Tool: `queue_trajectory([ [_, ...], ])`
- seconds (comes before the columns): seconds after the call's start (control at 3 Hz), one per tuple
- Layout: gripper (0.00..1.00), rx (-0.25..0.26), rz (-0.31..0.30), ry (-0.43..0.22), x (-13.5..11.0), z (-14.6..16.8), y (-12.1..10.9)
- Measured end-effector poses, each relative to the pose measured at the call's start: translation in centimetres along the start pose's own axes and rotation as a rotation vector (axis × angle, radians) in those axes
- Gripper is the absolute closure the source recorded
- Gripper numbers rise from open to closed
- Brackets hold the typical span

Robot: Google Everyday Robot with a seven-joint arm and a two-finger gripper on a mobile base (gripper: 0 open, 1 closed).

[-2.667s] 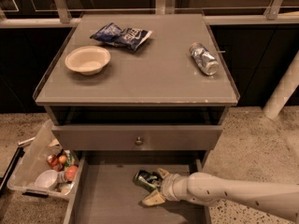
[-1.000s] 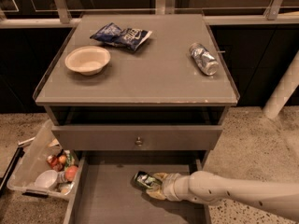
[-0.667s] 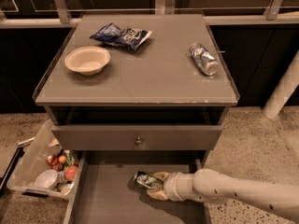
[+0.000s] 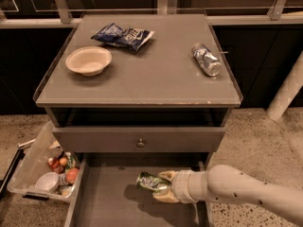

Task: Pick green can from middle drawer and place on counter

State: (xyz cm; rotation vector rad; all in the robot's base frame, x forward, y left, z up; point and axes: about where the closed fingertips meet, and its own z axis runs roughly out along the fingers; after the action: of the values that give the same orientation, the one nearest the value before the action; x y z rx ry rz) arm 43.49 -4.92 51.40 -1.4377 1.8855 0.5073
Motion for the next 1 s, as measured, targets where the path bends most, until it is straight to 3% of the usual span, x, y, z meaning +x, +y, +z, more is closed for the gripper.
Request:
queue_trajectory([
  [0.67, 1.0, 0.05, -0.176, 0.063, -7.5, -8.1, 0.3],
  [1.0, 1.0, 0.127, -0.258, 0.123, -12.1, -12.7, -1.2],
])
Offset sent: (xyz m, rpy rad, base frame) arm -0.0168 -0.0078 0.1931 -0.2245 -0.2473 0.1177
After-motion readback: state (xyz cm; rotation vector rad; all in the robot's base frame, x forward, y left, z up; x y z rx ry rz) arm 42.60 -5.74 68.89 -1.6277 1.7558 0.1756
